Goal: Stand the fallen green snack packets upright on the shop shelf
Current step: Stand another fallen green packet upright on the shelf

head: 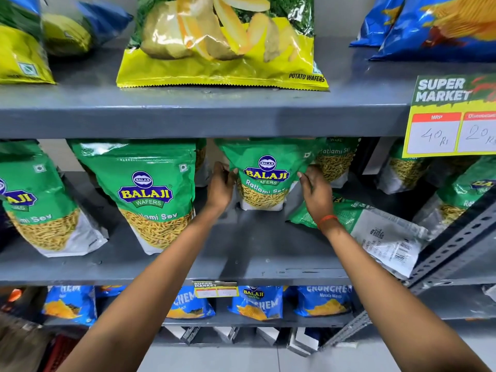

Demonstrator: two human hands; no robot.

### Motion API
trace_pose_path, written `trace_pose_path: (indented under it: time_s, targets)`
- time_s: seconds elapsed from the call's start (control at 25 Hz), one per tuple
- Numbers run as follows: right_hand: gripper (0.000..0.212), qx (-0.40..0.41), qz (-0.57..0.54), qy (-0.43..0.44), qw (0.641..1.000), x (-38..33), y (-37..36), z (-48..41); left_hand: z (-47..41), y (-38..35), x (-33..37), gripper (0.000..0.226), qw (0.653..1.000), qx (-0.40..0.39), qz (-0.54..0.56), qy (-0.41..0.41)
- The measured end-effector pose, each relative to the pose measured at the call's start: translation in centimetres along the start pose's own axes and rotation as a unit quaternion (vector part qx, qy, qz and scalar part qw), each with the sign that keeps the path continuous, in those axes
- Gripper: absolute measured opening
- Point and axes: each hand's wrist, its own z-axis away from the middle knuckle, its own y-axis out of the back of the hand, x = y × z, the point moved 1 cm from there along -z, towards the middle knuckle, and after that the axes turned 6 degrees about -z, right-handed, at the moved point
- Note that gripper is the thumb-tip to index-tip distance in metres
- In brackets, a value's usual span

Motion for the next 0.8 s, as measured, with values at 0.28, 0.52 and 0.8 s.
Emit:
trace_pose_path:
  time_s: [0.28, 0.52, 0.8]
  targets:
    - [0.051, -0.11, -0.102, -0.187, 0.971, 2.2, -1.4, -1.6, 0.0, -1.5, -1.0, 0.053, 0.968, -0.193, 0.14, 0.079]
    - [0.067, -0.205, -0.041, -0.202, 0.957, 2.7, -1.8, 1.2, 2.6, -2.2, -1.4, 0.071, 0.979, -0.178, 0.083, 0.048]
    - [0.062, -0.212, -0.061, -0.19, 0.957, 1.8, -0.9, 5.1, 6.8, -0.3, -1.4, 0.068, 0.982, -0.177, 0.051, 0.037]
